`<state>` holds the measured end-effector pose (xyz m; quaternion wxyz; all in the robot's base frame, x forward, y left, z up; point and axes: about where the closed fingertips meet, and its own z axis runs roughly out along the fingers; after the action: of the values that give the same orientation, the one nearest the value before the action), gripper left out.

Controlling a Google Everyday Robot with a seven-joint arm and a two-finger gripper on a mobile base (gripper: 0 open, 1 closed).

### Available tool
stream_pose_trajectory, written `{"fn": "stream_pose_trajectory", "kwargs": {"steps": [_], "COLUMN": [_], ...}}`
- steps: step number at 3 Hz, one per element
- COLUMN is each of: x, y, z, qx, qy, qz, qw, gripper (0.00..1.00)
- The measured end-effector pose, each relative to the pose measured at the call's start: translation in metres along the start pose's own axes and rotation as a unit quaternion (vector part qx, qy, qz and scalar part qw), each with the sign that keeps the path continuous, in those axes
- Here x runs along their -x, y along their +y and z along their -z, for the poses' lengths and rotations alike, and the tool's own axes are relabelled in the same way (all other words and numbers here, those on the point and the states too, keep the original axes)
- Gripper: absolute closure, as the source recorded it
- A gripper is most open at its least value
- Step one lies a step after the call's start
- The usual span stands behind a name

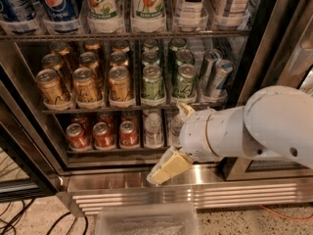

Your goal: Pick orange can from middle shelf of fridge

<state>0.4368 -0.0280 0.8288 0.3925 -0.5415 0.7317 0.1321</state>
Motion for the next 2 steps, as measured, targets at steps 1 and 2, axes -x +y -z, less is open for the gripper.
{"fn": "stream_pose_trajectory", "kwargs": {"steps": [1,2], "x": [0.005,0.007], "y": [0.010,0.029], "z": [-0.001,-0.013], "qx": [-0.001,-0.021], "qy": [-0.022,-0.072], "qz": [0.010,-0.007], "qw": [0.9997,0.9971], "gripper": [0.00,0.00]}}
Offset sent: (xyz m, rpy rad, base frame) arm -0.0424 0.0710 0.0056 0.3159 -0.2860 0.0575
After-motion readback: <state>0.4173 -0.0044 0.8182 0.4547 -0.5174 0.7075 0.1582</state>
